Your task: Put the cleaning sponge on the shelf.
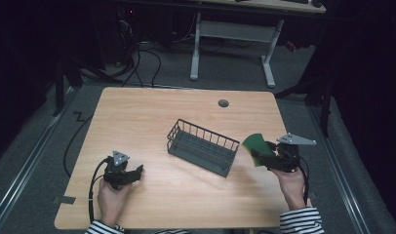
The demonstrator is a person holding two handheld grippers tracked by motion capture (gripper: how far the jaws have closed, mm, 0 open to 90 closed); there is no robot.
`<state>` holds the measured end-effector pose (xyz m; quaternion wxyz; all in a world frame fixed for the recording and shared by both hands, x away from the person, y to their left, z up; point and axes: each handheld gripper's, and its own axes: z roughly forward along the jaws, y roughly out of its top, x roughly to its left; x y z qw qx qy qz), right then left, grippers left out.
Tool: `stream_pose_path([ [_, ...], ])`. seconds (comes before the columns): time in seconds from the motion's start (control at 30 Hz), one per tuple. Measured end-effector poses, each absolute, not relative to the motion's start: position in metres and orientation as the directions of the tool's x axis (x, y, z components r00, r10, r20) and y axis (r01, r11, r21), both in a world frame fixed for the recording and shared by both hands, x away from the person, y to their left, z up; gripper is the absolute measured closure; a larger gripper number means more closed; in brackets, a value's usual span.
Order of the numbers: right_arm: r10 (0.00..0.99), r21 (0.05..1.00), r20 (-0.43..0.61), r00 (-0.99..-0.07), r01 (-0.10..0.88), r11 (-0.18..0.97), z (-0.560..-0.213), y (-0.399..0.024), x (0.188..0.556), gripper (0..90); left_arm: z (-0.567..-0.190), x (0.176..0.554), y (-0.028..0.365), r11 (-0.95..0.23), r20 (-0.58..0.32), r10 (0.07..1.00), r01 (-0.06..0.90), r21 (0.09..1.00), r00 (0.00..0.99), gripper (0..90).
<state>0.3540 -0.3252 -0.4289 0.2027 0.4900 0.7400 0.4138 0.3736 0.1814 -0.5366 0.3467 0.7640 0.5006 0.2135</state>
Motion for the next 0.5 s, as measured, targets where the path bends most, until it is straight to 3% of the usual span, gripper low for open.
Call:
stream_pose_path([
  [0.5,0.823,0.815,0.042,-0.567,0.496,0.300,-0.404,-0.273,0.394,29.9,-0.537,0.374,0.181,-0.259,-0.020,0.913,0.617,0.743,0.407,28.6],
])
